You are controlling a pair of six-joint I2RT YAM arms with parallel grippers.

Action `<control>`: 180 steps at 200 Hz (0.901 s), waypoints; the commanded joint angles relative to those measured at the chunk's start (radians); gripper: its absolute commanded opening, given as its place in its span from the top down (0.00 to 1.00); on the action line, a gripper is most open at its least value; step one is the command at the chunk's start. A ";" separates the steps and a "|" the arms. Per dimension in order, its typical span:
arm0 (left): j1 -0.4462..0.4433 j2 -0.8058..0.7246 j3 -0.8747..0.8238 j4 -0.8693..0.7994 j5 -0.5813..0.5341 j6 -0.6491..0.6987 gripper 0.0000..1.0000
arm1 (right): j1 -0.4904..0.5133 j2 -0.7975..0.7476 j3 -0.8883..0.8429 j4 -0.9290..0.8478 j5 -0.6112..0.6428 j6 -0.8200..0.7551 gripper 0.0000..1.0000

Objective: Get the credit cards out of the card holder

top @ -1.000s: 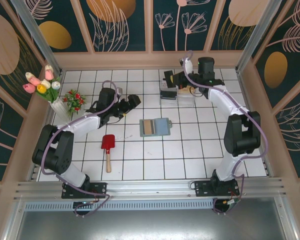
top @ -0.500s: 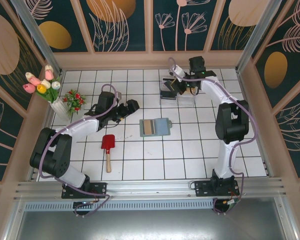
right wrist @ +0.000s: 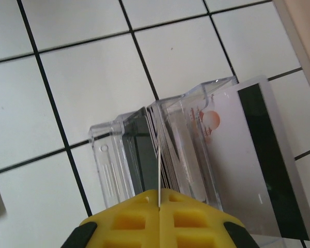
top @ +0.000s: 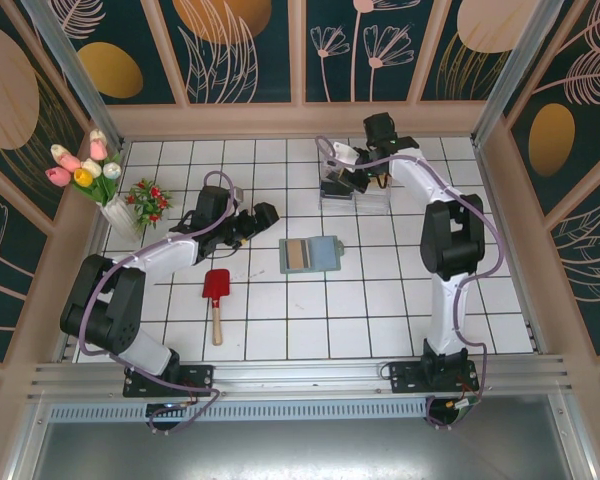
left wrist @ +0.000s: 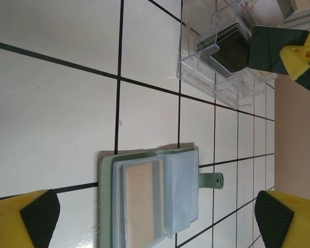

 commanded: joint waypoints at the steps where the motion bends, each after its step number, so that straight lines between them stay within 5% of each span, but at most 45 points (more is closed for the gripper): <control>1: 0.004 0.021 0.004 0.001 0.035 -0.013 0.01 | 0.011 0.032 0.058 -0.044 0.054 -0.086 1.00; 180: 0.004 0.004 -0.045 0.022 0.065 -0.032 0.01 | 0.073 0.104 0.124 -0.057 0.177 -0.122 0.94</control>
